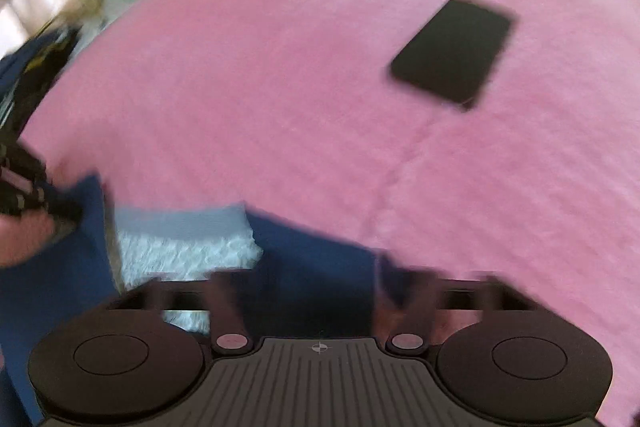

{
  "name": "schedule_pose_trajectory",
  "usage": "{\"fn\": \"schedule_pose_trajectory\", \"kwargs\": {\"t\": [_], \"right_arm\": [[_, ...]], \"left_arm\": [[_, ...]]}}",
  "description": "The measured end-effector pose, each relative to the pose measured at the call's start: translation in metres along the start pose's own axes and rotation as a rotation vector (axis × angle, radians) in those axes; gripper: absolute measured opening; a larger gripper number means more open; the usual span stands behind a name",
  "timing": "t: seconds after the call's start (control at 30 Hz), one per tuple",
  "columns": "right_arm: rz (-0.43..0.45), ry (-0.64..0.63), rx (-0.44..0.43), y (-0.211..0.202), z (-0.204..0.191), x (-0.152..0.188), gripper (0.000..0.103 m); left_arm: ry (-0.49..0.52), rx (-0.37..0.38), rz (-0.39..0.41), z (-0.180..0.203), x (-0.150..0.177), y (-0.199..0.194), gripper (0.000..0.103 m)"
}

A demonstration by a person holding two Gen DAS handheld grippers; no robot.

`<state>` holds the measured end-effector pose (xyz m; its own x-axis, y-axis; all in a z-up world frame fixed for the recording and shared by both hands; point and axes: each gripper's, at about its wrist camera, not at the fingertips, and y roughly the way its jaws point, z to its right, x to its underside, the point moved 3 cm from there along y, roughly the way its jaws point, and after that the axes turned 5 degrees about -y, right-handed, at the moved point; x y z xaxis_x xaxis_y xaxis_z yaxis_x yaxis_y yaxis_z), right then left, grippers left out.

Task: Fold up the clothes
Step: 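Lay the navy shirt flat on the bed and open both grippers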

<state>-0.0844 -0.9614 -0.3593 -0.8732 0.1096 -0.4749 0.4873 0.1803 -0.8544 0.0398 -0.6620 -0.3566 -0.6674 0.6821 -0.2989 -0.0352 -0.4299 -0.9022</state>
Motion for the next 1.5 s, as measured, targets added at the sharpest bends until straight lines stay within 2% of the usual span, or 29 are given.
{"fn": "schedule_pose_trajectory", "kwargs": {"t": [0.03,0.07,0.1,0.2,0.3,0.4,0.43,0.47,0.5,0.53,0.57,0.63,0.67,0.7,0.83,0.97,1.03,1.1,1.23,1.4,1.5], "right_arm": [[-0.011,0.001,-0.019,0.002,0.000,0.000,0.000],[-0.015,0.006,-0.032,0.000,0.000,0.000,0.002],[0.017,0.034,-0.016,-0.018,0.000,-0.001,0.002],[0.150,0.087,0.063,-0.090,0.005,-0.011,0.002],[0.310,0.154,0.200,-0.162,0.028,-0.033,0.002],[0.373,0.128,0.342,-0.183,0.047,-0.056,0.003],[0.390,0.122,0.389,-0.188,0.054,-0.063,0.015],[0.387,0.131,0.438,-0.185,0.060,-0.065,0.063],[0.389,0.140,0.483,-0.182,0.065,-0.067,0.085],[0.410,0.156,0.506,-0.183,0.066,-0.063,0.094],[0.413,0.179,0.492,-0.183,0.064,-0.055,0.094],[0.414,0.224,0.464,-0.182,0.059,-0.037,0.094],[0.393,0.235,0.446,-0.179,0.051,-0.020,0.094],[0.369,0.247,0.430,-0.177,0.043,-0.002,0.094],[0.225,0.340,0.396,-0.176,0.006,0.092,0.094],[0.061,0.434,0.365,-0.181,-0.043,0.192,0.094],[-0.016,0.450,0.358,-0.187,-0.077,0.235,0.094],[-0.087,0.455,0.349,-0.195,-0.106,0.272,0.094],[-0.138,0.532,0.329,-0.201,-0.128,0.318,0.094],[-0.138,0.628,0.315,-0.200,-0.133,0.357,0.094],[-0.131,0.678,0.286,-0.194,-0.130,0.370,0.092]], "left_arm": [[0.010,0.004,0.019,0.003,0.000,-0.009,0.001],[0.024,0.011,0.049,0.007,-0.004,-0.022,0.001],[0.041,0.021,0.088,0.012,-0.011,-0.038,0.001],[0.115,0.050,0.213,0.030,-0.042,-0.087,0.001],[0.222,0.071,0.328,0.056,-0.098,-0.118,0.002],[0.270,0.067,0.417,0.082,-0.158,-0.117,0.004],[0.268,0.042,0.432,0.089,-0.174,-0.112,0.009],[0.253,0.016,0.446,0.094,-0.190,-0.106,0.015],[0.226,-0.001,0.454,0.096,-0.198,-0.101,0.020],[0.201,-0.007,0.457,0.097,-0.201,-0.099,0.029],[0.181,-0.007,0.458,0.097,-0.199,-0.098,0.038],[0.163,0.001,0.453,0.093,-0.180,-0.098,0.050],[0.165,0.001,0.436,0.090,-0.162,-0.095,0.057],[0.158,-0.003,0.398,0.086,-0.139,-0.089,0.059],[0.068,0.001,0.181,0.063,-0.030,-0.060,0.059],[-0.023,0.071,-0.032,0.065,0.093,-0.046,0.059],[-0.019,0.120,-0.096,0.075,0.140,-0.046,0.059],[0.032,0.153,-0.135,0.090,0.175,-0.045,0.059],[0.136,0.150,-0.173,0.109,0.211,-0.032,0.059],[0.119,0.099,-0.171,0.108,0.220,-0.016,0.058],[0.136,0.059,-0.175,0.108,0.217,-0.011,0.044]]}}
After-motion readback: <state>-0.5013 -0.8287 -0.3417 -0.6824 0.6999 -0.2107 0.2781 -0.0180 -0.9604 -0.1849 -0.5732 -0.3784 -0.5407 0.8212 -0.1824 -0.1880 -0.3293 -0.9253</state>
